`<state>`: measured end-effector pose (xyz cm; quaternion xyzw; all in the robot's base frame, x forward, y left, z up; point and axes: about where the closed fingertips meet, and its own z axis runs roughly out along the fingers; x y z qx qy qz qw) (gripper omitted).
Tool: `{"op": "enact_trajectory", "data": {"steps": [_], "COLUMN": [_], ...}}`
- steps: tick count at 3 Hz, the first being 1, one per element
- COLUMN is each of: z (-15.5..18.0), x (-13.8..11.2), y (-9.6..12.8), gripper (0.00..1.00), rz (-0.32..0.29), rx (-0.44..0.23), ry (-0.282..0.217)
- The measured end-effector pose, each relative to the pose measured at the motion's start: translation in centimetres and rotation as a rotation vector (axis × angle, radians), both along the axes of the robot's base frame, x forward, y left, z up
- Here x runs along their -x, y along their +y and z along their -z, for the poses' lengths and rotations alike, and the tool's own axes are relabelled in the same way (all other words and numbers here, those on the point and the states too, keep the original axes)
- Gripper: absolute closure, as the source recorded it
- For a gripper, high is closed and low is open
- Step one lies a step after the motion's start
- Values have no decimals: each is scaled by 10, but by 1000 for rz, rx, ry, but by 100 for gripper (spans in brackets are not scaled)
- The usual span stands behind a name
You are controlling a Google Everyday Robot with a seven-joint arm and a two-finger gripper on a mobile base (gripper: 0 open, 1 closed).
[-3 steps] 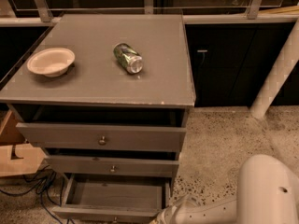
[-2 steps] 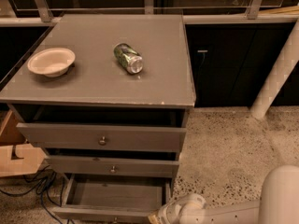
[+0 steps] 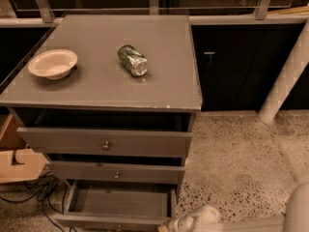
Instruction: Close bottom drawer
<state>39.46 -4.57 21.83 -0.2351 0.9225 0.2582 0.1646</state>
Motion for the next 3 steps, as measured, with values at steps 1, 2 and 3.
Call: {"op": "enact_trajectory", "data": {"steps": [1,2,3], "z": [-3,-3,20], "x": [26,26,25], "y": [-19,-20,-8], "gripper": [100,100,100], "rz": [90,91,83], "rx": [-15,-15,-12], "ry": [51,51,98]}}
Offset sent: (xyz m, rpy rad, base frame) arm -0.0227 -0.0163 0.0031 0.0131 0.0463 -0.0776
